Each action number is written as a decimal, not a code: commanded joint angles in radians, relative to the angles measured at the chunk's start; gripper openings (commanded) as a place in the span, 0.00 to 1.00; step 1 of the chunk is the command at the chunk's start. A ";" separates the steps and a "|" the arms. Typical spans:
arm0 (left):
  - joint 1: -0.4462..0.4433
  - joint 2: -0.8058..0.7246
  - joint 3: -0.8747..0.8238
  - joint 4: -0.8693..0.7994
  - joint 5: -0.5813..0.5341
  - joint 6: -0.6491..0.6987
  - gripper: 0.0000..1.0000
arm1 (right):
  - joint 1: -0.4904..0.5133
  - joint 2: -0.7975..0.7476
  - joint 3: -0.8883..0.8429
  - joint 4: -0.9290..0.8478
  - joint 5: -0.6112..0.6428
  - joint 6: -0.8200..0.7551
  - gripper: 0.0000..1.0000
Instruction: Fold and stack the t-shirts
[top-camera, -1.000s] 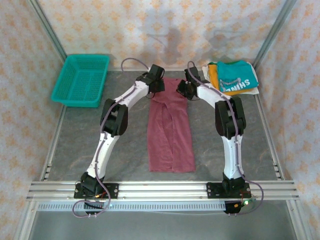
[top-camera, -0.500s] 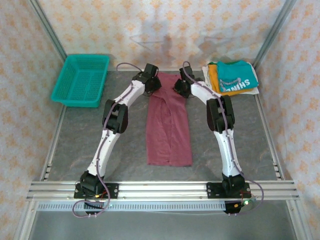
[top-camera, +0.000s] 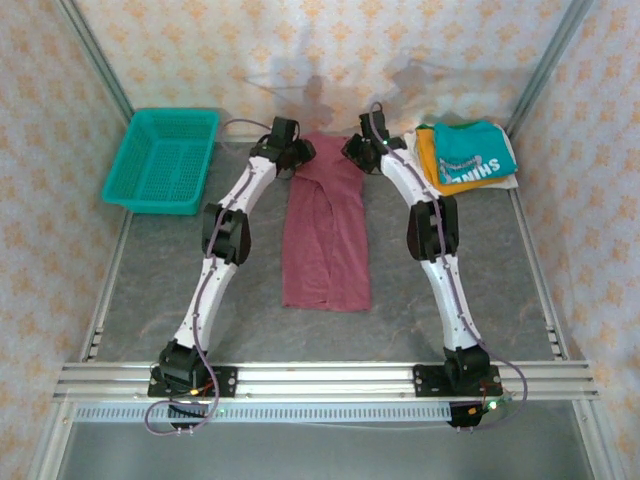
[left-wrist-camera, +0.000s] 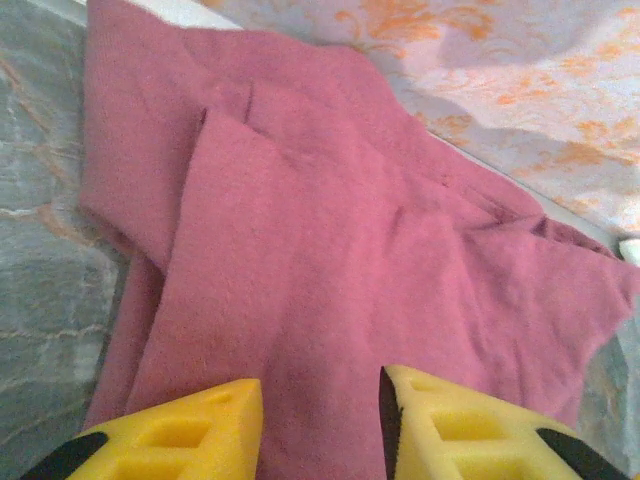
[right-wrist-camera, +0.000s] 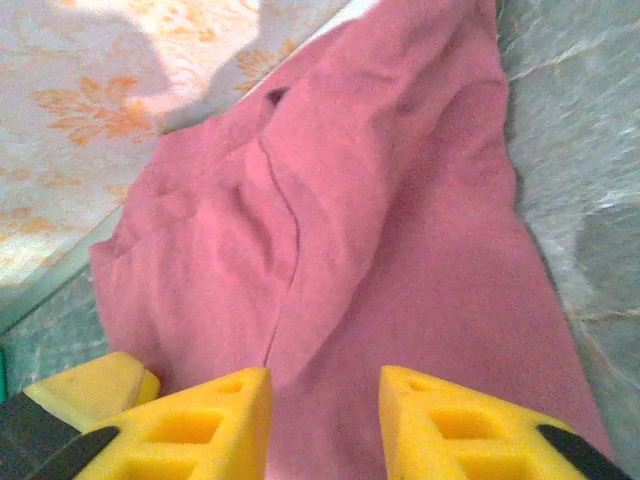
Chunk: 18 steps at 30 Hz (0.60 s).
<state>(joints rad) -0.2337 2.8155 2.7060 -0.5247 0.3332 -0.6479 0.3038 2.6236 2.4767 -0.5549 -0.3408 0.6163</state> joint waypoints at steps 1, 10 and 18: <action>-0.003 -0.297 -0.098 -0.091 -0.046 0.099 0.39 | 0.009 -0.257 -0.102 -0.091 0.005 -0.098 0.37; -0.041 -1.189 -1.396 0.393 -0.141 0.121 0.44 | 0.090 -1.016 -1.309 0.483 -0.028 -0.131 0.46; -0.150 -1.477 -1.842 0.177 -0.016 0.130 0.44 | 0.184 -1.335 -1.885 0.603 -0.074 -0.052 0.53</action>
<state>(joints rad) -0.3325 1.3735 0.9405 -0.2184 0.2790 -0.5327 0.4553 1.3602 0.6678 -0.0353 -0.4030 0.5404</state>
